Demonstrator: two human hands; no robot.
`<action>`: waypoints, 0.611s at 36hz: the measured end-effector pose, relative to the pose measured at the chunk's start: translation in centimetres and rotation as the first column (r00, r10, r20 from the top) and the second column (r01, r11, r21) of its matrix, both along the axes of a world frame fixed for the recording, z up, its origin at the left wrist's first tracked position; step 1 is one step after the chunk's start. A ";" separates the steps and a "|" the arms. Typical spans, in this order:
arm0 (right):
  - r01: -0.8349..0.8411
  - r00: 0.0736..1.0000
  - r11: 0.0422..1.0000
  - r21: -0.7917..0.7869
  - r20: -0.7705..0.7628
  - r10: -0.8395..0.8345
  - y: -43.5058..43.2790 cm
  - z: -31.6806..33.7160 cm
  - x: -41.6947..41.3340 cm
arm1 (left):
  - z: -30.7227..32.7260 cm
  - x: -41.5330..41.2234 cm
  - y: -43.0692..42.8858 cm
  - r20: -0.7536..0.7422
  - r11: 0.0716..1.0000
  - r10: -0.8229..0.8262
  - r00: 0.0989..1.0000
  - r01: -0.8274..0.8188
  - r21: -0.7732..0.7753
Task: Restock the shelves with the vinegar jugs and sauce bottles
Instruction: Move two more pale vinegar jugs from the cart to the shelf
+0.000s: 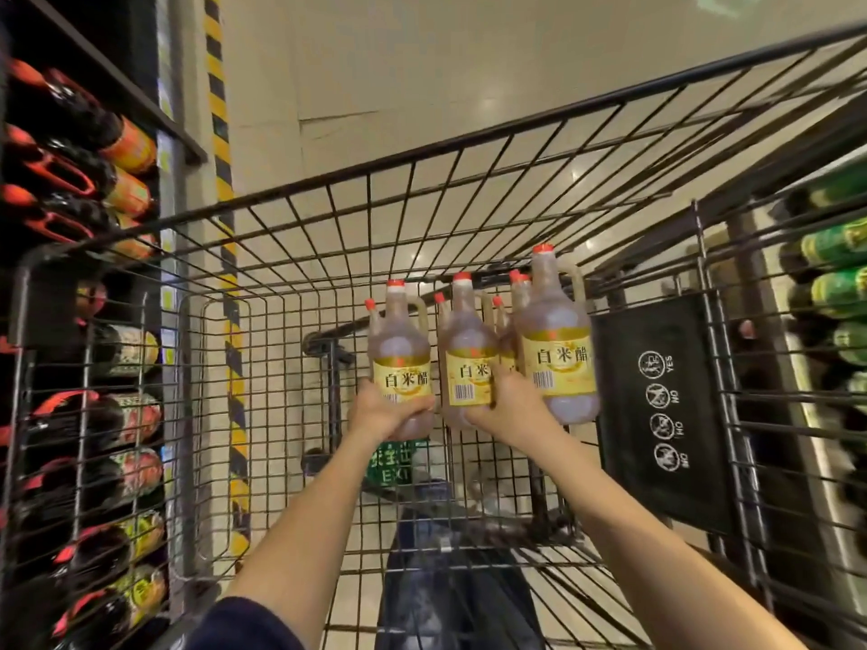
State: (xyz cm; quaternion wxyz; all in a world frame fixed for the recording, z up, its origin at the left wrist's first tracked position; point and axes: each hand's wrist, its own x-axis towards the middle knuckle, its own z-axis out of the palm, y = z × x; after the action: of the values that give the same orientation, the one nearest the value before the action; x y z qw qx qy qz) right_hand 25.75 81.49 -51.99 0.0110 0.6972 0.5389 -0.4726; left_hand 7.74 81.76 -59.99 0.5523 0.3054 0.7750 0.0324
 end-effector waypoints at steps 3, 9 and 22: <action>0.021 1.000 1.000 -0.017 0.000 -0.021 -0.1 -0.8 -0.1 | -1.0 -0.5 -0.1 -0.007 1.000 0.008 1.000 -0.008 0.005; -0.002 0.997 0.997 -0.075 0.077 0.007 0.3 -2.2 -0.7 | 1.7 -1.1 0.3 0.064 0.998 -0.052 0.997 0.055 -0.035; 0.134 0.948 0.982 -0.135 0.305 -0.088 1.5 -3.7 -2.1 | 6.8 -5.1 -3.6 0.304 0.982 0.178 0.936 -0.148 -0.120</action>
State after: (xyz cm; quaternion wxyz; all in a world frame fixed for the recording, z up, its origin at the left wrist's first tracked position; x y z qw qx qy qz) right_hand 23.67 83.01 -55.72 0.1193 0.7867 0.4527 -0.4024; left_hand 2.64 78.18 -53.15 0.6776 0.2046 0.7007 0.0894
